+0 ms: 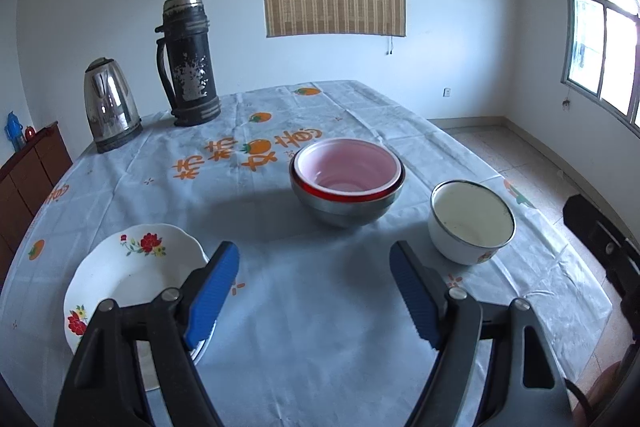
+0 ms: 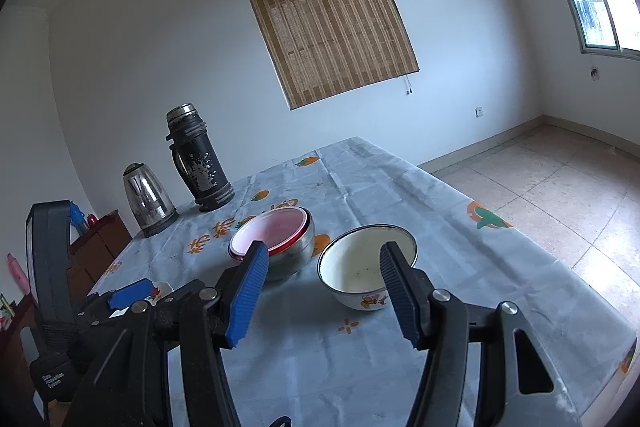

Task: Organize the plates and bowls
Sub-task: 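Withdraw both grippers and move them to the white enamel bowl rim, then close both grippers on the enamel bowl rim and lift it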

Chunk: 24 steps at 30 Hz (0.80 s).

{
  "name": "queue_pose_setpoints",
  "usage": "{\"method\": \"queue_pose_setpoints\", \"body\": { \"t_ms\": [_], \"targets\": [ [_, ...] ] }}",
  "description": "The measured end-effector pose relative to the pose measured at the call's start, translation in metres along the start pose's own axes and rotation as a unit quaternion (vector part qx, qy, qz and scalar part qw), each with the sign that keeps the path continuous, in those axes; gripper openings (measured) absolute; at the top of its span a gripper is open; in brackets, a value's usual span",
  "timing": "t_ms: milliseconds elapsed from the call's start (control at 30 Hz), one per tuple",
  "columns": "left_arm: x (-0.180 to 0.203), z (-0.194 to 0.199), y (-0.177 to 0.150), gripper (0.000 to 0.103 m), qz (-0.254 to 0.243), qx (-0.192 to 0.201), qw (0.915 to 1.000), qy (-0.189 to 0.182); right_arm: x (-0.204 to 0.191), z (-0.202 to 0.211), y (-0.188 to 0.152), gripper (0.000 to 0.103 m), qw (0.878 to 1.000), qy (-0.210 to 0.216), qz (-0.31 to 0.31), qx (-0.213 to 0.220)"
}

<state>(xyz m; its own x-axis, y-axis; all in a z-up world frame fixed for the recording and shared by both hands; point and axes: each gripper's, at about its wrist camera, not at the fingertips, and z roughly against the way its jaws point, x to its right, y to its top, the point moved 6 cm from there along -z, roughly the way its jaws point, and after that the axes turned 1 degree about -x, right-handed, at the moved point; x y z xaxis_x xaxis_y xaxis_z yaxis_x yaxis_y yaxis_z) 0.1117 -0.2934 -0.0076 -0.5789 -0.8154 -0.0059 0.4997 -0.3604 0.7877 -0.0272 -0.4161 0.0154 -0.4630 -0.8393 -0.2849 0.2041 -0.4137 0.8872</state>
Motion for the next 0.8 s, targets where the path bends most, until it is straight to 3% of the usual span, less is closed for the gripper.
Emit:
{"method": "queue_pose_setpoints", "body": {
  "t_ms": [300,567,800],
  "targets": [
    [0.002,0.003,0.001,0.079,-0.013,0.002,0.9999,0.007,0.009,0.003,0.003,0.06,1.0,-0.012,-0.002,0.001],
    [-0.009,-0.019,-0.006,0.079,-0.001,-0.027,0.9996,0.007,0.045,0.01,0.005,0.06,0.999,-0.053,-0.002,-0.012],
    [0.006,-0.042,0.003,0.079,-0.011,-0.047,0.9987,-0.015,0.078,-0.009,0.007,0.06,0.997,-0.059,-0.019,-0.053]
  ]
}}
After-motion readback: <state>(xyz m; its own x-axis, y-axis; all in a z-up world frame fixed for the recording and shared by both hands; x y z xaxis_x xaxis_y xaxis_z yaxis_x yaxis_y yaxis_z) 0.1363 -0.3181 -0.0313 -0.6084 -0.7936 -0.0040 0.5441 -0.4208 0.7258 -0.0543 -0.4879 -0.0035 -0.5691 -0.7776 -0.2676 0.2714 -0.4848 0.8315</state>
